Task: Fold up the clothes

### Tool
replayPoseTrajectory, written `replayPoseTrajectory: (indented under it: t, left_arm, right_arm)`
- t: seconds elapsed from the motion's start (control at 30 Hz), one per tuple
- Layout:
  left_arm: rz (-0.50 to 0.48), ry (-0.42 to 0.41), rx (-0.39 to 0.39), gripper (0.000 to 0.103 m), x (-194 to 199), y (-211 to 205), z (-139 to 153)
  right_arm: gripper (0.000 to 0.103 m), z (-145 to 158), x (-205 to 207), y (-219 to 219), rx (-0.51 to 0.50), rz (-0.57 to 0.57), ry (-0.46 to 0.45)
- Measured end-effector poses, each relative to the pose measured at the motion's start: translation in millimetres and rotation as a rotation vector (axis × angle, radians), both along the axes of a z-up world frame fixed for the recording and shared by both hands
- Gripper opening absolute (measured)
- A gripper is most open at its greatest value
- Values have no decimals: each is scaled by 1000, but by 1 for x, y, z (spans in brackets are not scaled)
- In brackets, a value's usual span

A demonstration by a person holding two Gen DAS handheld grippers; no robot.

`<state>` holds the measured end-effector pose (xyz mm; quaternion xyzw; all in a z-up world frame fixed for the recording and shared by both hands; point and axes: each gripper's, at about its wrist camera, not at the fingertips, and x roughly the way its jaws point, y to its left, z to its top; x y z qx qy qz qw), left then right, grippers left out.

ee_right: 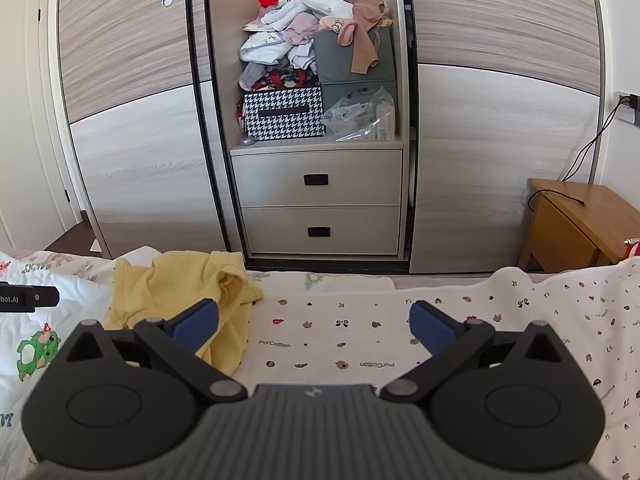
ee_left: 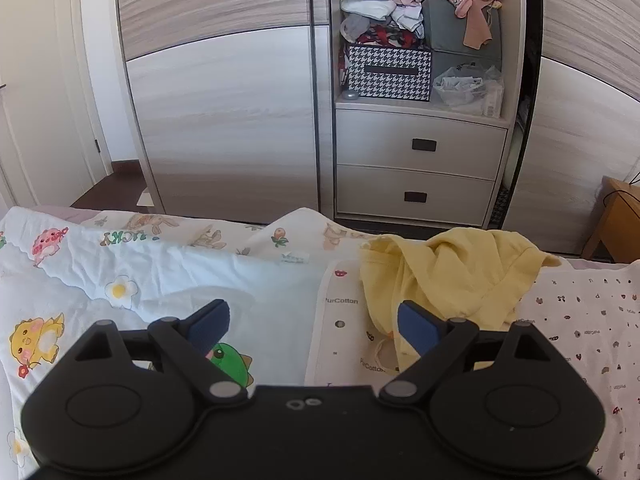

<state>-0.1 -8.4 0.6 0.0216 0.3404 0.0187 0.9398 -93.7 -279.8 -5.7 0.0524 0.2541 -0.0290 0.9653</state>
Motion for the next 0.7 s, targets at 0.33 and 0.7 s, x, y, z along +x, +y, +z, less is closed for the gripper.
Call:
replayPoseTrajectory:
  t: [0.33,0.7]
  left_arm:
    - [-12,5,29,92,1,-5,-2]
    - [-21,18,41,92,1,-8,-2]
  right_arm:
    - [103,-2,0,1,2,1,1]
    - [103,-4,1,6,-35,17,20]
